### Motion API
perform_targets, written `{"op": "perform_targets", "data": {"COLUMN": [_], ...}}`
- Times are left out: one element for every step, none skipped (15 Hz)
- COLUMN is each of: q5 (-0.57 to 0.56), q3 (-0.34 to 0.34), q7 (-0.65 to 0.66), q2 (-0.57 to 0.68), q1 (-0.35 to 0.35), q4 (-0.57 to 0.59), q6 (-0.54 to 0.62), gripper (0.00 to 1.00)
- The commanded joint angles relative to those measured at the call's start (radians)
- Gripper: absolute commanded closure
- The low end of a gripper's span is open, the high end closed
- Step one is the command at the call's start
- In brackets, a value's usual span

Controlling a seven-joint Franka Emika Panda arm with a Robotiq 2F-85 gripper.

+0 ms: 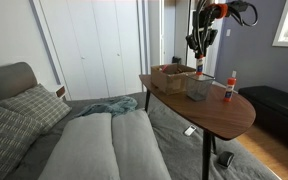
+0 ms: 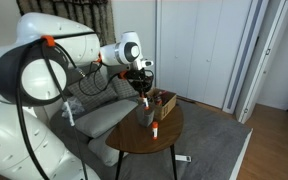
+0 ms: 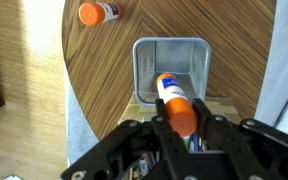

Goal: Pick up the paper glue stick on the left and put in the desktop pen and pencil basket

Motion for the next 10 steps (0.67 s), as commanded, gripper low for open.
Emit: {"op": "perform_targets", "data": {"q5": [0.03,0.032,0.044,0.05,0.069,0.082,0.102,0.114,0.124,0.119], "q3": [-0.02,-0.023,-0.029,-0.033,-0.04,-0.043,-0.048,-0.05,-0.052,-0.051], "q7": [-0.007,-0.009,-0.013,-0.013,-0.02,-0.016,-0.019,-0.015,-0.019,-0.013], "q2": [0.006,0.008,0.01,0.011,0.012,0.017,0.024,0.029,0.034,0.04], "q1": [0.006,0.006,0.007,0.007,0.008,0.007,0.008,0.007,0.007,0.004], "q4": [-0.041,-0.05,-0.061,-0.07,-0.084,-0.095,-0.103,-0.111,-0.117,-0.123], "q6": [0.021,0.028,0.037,0.046,0.07,0.09,0.11,0.125,0.141,0.155], "gripper": [0.92,0.92,0.92,0.92,0.92,0.92,0.92,0.92,0.92,0.92]}}
